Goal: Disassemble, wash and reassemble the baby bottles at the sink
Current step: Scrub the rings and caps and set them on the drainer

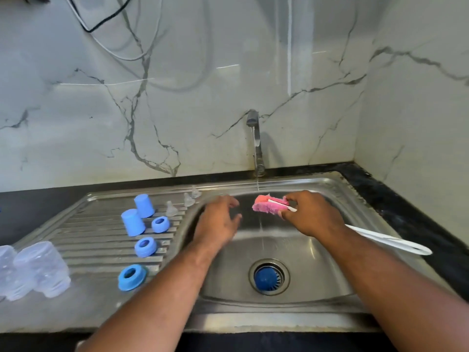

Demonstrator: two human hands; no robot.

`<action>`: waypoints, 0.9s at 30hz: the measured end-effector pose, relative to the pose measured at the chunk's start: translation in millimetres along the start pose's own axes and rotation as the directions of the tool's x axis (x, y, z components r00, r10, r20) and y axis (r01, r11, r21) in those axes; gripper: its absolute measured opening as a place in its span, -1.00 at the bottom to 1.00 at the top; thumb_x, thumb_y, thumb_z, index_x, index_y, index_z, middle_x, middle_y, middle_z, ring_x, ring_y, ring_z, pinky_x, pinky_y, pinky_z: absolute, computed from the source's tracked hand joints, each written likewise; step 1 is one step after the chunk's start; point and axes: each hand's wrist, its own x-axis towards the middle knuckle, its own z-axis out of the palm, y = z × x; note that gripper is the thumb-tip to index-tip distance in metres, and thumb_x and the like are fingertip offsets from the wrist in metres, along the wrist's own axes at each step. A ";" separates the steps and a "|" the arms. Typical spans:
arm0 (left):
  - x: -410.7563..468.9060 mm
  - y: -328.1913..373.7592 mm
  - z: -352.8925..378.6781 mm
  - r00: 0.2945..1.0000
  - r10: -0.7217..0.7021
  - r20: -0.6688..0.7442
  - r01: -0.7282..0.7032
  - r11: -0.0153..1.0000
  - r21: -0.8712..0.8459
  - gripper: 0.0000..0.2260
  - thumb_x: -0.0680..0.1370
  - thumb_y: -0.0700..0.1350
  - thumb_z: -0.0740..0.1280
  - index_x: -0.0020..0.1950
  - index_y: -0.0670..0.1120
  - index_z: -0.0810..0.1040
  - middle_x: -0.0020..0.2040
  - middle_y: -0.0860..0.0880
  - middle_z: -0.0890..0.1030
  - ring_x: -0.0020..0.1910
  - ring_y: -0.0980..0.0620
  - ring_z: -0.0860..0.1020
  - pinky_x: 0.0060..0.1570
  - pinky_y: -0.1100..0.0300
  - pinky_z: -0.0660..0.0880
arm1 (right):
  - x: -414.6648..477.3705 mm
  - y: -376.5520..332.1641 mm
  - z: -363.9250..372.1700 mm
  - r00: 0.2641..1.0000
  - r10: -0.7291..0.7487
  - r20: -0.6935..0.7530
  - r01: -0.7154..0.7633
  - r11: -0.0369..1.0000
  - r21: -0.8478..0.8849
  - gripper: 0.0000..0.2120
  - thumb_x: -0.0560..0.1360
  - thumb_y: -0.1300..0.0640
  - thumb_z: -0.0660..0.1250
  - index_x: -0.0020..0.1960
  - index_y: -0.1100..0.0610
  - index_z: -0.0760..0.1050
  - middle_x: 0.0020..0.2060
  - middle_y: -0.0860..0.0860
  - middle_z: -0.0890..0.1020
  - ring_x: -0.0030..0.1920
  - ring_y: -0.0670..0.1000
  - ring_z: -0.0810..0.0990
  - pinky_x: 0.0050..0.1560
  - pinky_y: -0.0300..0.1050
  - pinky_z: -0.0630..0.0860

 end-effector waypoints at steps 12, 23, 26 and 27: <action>13.3 45.7 97.5 0.328 -0.257 0.909 -0.397 0.836 0.379 -0.34 0.54 -0.05 0.49 0.59 0.07 0.29 0.52 -0.06 0.39 0.42 -0.09 0.44 0.01 0.24 0.43 | 26.5 14.7 20.8 1.000 -0.010 0.005 0.010 0.999 -0.038 -0.58 0.53 -0.17 0.39 0.35 -0.11 0.54 0.17 -0.04 0.67 0.14 0.06 0.62 -0.06 -0.14 0.42; 16.1 22.9 106.5 0.613 -0.285 0.737 -0.014 0.929 0.371 -0.37 0.51 -0.05 0.50 0.48 -0.14 0.30 0.37 -0.15 0.51 0.27 -0.14 0.57 0.08 0.14 0.51 | 30.4 22.8 19.7 0.999 0.045 0.007 -0.045 0.998 -0.032 -0.59 0.52 -0.17 0.41 0.34 -0.11 0.55 0.13 -0.05 0.67 0.07 0.03 0.63 -0.09 -0.12 0.47; 33.9 0.3 105.6 0.829 -0.301 0.472 0.320 0.947 0.041 -0.30 0.48 -0.08 0.55 0.47 -0.16 0.23 0.29 -0.12 0.53 0.24 -0.09 0.55 0.17 0.14 0.50 | 32.3 25.1 18.8 0.997 0.076 -0.023 -0.076 0.997 -0.026 -0.59 0.52 -0.18 0.40 0.33 -0.10 0.55 0.13 -0.04 0.68 0.09 0.06 0.63 -0.07 -0.12 0.46; 37.6 -3.6 104.3 0.860 -0.323 0.396 0.394 0.912 -0.113 -0.30 0.47 -0.10 0.57 0.47 -0.14 0.24 0.27 -0.10 0.53 0.21 -0.07 0.55 0.18 0.13 0.51 | 32.3 25.3 18.1 0.996 0.081 -0.029 -0.082 0.996 -0.027 -0.59 0.53 -0.18 0.39 0.33 -0.09 0.55 0.14 -0.03 0.67 0.10 0.07 0.63 -0.07 -0.12 0.44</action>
